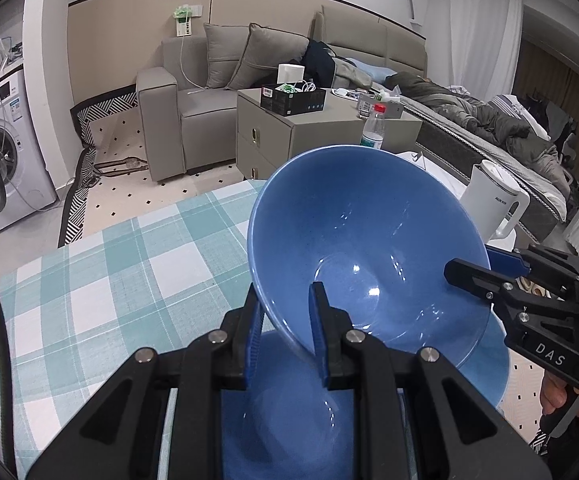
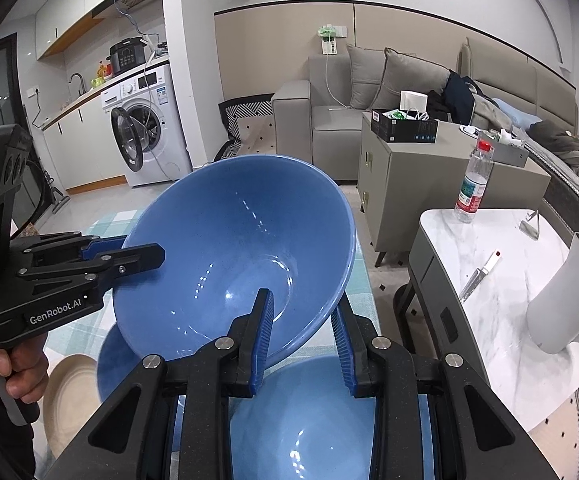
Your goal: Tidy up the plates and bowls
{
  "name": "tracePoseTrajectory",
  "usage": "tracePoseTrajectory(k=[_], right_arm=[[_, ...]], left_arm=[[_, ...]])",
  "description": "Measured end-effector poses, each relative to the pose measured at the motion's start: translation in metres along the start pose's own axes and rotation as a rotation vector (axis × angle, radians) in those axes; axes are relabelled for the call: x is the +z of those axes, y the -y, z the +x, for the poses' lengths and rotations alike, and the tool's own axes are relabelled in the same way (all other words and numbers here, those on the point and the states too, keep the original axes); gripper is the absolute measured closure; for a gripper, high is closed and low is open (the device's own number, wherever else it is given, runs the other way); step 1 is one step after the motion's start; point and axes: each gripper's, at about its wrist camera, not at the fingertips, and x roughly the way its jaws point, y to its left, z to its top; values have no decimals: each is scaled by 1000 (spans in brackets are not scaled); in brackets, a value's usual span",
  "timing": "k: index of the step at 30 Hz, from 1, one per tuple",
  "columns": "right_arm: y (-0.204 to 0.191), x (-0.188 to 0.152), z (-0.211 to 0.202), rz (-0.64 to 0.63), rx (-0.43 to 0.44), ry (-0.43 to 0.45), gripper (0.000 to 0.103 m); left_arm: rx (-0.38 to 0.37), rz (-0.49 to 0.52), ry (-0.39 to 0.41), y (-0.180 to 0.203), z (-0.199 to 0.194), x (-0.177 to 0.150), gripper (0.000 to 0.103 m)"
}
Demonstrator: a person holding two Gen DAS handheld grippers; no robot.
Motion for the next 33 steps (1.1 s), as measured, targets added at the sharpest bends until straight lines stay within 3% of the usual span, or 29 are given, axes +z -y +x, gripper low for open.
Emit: tracePoseTrajectory(k=[33], right_arm=[[-51,-28,-55,-50,64,83,73]], left_arm=[[69,-33,71,-7,-62,-44,83]])
